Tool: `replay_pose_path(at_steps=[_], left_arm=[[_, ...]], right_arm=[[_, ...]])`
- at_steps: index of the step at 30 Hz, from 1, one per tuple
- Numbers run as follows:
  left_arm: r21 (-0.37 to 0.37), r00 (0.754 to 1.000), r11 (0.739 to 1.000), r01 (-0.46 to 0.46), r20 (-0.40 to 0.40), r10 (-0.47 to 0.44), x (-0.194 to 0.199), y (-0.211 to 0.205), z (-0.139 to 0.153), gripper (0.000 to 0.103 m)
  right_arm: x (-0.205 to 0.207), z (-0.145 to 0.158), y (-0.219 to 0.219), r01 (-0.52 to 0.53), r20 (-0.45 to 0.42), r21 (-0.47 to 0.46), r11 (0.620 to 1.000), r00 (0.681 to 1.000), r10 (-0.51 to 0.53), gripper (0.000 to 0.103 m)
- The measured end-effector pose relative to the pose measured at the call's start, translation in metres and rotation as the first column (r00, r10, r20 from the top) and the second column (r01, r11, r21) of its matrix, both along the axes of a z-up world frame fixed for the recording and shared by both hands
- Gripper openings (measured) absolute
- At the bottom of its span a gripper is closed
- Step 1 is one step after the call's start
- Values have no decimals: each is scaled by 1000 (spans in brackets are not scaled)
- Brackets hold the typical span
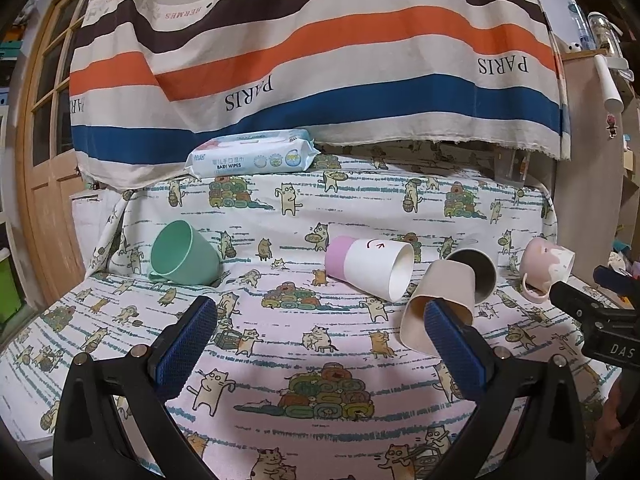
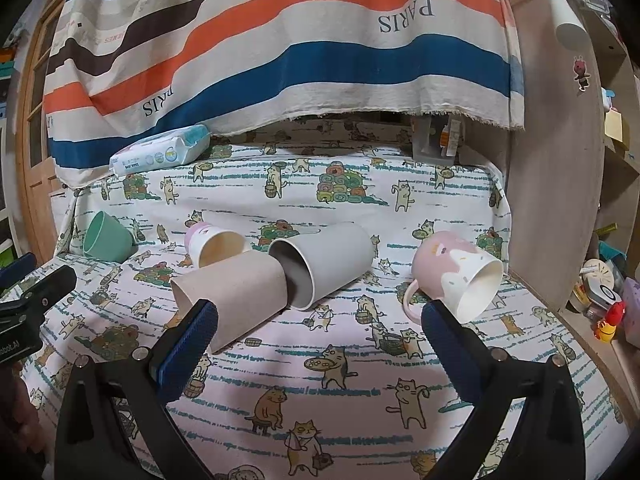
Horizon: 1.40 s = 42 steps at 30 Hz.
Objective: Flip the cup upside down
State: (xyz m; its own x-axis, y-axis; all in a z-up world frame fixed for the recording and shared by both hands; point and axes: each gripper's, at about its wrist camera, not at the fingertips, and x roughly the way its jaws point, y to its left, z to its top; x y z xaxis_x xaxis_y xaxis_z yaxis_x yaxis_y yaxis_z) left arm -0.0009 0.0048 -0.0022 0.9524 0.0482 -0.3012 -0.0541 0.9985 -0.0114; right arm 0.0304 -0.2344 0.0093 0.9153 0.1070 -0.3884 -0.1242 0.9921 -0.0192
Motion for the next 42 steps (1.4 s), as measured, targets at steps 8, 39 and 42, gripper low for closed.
replay_pose_path(at_steps=[8, 39, 42], left_arm=[[1, 1000, 1000, -1, 0, 1, 2, 0, 0, 103], [-59, 1000, 998, -2, 17, 3, -6, 12, 3, 103], [-57, 1000, 998, 12, 19, -11, -7, 12, 3, 103]], right_arm=[[11, -3, -4, -5, -55, 18, 1000, 998, 6, 103], [21, 44, 4, -141, -208, 134, 981, 964, 167, 103], [29, 56, 12, -121, -196, 130, 984, 970, 145, 103]])
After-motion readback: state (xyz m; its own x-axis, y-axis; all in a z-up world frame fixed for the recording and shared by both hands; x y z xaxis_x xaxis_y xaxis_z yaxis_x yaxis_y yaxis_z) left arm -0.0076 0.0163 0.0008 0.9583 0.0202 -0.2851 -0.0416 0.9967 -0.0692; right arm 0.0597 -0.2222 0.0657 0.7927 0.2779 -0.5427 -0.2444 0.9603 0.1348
